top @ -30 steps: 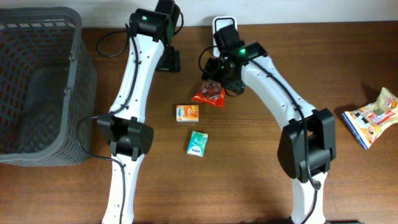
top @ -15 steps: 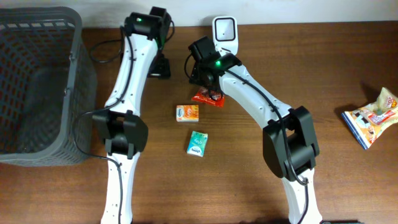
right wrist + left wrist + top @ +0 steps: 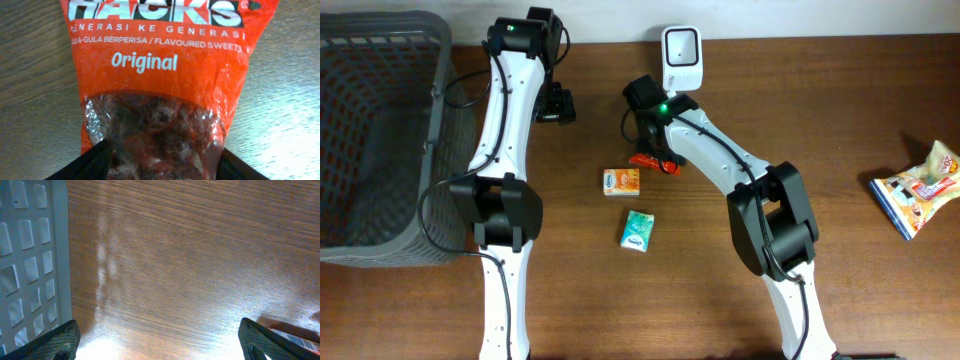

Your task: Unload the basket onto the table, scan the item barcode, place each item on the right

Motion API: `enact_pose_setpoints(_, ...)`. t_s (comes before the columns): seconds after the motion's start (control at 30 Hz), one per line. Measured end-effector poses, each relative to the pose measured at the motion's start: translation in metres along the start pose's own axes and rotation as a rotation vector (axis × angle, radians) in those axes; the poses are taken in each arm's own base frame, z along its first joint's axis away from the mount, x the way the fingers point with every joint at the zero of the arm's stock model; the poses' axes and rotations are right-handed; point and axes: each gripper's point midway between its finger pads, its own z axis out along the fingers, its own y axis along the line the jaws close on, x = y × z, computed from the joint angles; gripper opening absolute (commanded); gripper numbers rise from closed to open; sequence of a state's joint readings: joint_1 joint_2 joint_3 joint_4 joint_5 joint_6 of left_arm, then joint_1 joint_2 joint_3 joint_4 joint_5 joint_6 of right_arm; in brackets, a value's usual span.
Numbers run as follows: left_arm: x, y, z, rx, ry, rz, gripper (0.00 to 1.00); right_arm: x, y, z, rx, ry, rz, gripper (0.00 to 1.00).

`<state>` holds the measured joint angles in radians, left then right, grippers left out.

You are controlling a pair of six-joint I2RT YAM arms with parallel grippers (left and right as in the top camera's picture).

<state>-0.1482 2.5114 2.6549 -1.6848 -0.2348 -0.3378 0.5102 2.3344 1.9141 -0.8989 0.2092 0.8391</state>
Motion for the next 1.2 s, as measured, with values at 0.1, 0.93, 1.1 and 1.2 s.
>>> enact_pose_setpoints(0.1, 0.0, 0.0, 0.0, 0.0, 0.0, 0.0, 0.99, 0.0, -0.005, 0.0, 0.026, -0.003, 0.002, 0.35)
enact_pose_setpoints(0.93, 0.0, 0.0, 0.0, 0.001, -0.002, -0.001, 0.99, -0.154, 0.03, -0.109, -0.127, -0.418, -0.361, 0.04)
enact_pose_setpoints(1.1, 0.0, 0.0, 0.0, 0.002, -0.001, 0.0, 0.99, -0.191, 0.046, -0.132, -0.14, -0.614, -0.439, 0.04)
enact_pose_setpoints(1.2, -0.001, -0.001, 0.0, 0.004, -0.005, -0.001, 0.99, -0.206, 0.048, -0.14, -0.153, -0.676, -0.432, 0.04)
